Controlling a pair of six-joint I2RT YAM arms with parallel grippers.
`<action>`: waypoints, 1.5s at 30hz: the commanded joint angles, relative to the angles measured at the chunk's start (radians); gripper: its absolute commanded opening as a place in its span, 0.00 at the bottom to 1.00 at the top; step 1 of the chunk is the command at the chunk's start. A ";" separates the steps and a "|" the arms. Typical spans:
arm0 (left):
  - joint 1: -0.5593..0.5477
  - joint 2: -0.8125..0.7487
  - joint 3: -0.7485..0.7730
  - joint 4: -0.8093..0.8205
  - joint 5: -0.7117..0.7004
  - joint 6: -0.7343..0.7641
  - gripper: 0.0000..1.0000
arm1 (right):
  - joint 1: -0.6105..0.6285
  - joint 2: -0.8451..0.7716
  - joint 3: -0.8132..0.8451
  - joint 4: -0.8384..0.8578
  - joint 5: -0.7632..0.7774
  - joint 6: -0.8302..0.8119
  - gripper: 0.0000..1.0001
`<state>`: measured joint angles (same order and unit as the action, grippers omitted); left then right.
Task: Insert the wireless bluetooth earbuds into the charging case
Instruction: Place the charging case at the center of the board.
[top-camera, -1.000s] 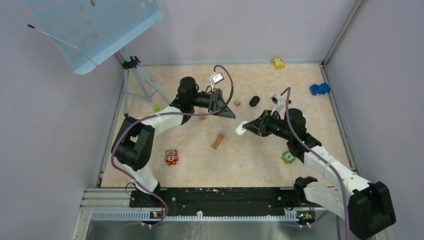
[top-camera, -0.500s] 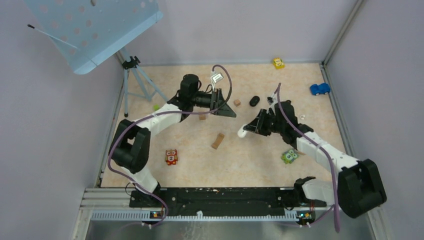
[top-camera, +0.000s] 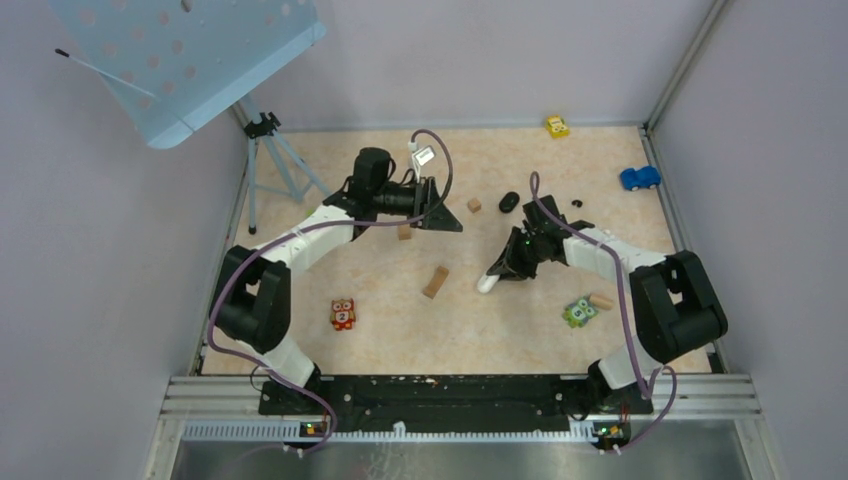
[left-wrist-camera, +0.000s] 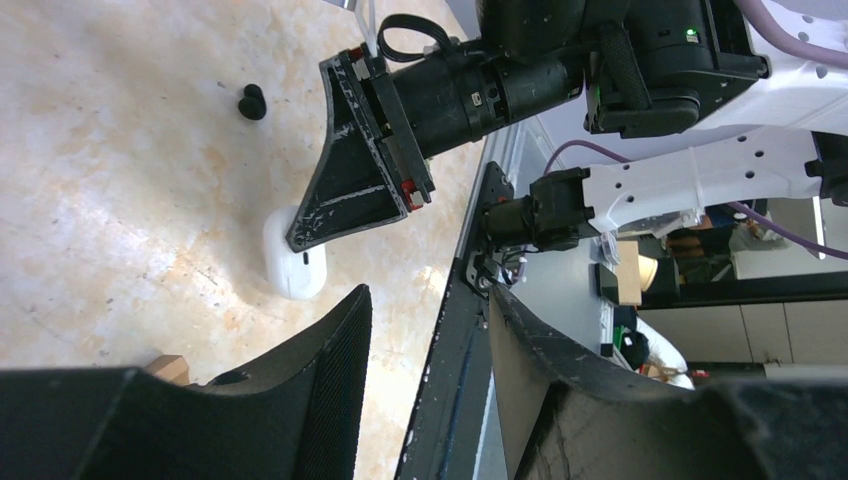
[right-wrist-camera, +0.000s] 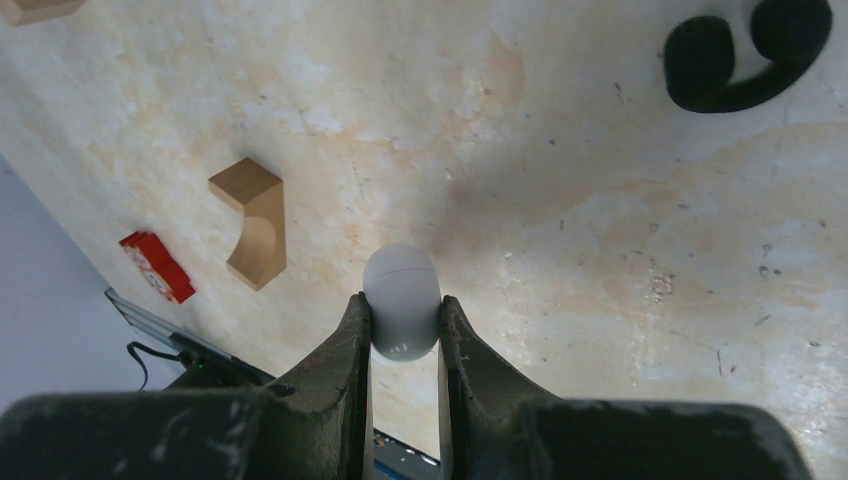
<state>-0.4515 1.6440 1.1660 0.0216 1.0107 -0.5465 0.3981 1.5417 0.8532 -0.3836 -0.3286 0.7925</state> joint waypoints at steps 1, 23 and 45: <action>0.006 -0.040 -0.007 0.011 0.019 0.029 0.51 | -0.007 0.004 0.022 -0.023 0.061 0.032 0.00; 0.006 -0.018 0.002 0.000 0.072 0.038 0.54 | -0.010 -0.011 -0.090 0.110 -0.022 0.122 0.45; 0.007 -0.071 0.056 -0.193 -0.056 0.196 0.76 | 0.173 -0.238 -0.050 -0.114 0.373 -0.128 0.64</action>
<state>-0.4473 1.6409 1.1782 -0.1307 1.0431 -0.3988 0.4641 1.3151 0.7418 -0.4107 -0.1658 0.7589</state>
